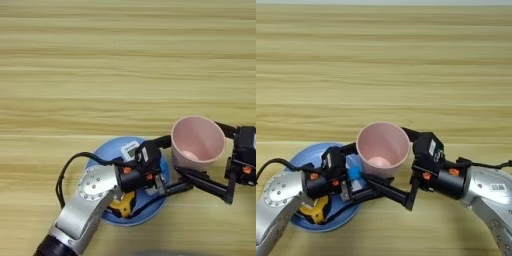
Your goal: Move the objects on the table
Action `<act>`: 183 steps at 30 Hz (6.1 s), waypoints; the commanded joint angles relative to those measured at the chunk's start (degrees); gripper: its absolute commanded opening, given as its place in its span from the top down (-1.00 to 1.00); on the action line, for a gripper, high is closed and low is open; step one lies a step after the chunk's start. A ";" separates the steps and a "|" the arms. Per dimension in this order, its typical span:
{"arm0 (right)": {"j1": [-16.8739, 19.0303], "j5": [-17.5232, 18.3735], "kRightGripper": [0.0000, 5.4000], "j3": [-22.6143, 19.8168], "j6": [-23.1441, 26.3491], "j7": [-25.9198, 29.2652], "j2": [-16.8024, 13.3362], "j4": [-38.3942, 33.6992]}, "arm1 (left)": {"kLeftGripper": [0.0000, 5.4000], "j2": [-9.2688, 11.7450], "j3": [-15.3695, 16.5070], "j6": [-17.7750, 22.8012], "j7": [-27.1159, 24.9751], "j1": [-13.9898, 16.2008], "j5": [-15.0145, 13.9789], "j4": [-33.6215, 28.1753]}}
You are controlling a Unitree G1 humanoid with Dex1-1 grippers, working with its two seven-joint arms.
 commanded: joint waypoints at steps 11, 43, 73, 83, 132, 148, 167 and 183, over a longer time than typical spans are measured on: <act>3.28 1.76 -1.00 -7.11 -2.00 2.37 -0.71 6.28 | -0.45 -1.30 2.03 -0.45 0.76 -1.27 0.02 0.84; -15.52 -5.42 -1.00 -11.16 -12.23 -22.30 21.94 31.26 | -0.45 -5.95 24.62 2.57 33.75 -14.54 9.26 24.27; -17.91 -10.05 -1.00 -11.35 -19.85 -25.72 25.82 39.83 | -0.45 -5.61 24.48 5.80 33.13 -15.16 11.49 31.56; -18.15 -11.49 -1.00 -10.10 -20.51 -25.40 26.16 40.84 | -0.45 -5.67 24.45 2.25 34.49 -14.97 12.60 32.24; -18.03 -15.16 -1.00 -4.77 -21.84 -24.54 28.95 41.51 | -0.45 -8.99 26.90 -6.80 30.96 -20.07 9.77 47.00; -18.02 -14.98 -1.00 -4.96 -21.75 -24.27 28.77 41.56 | -0.45 -8.05 24.81 -5.93 31.63 -19.01 13.11 47.05; -18.16 -15.02 -1.00 -4.98 -21.78 -24.10 28.75 41.97 | -0.59 -8.27 25.03 -5.51 31.05 -19.06 12.70 46.80; -18.25 -15.00 -1.00 -5.04 -21.84 -24.04 28.77 42.26 | -0.98 -8.39 25.21 -5.22 30.60 -19.06 12.50 46.81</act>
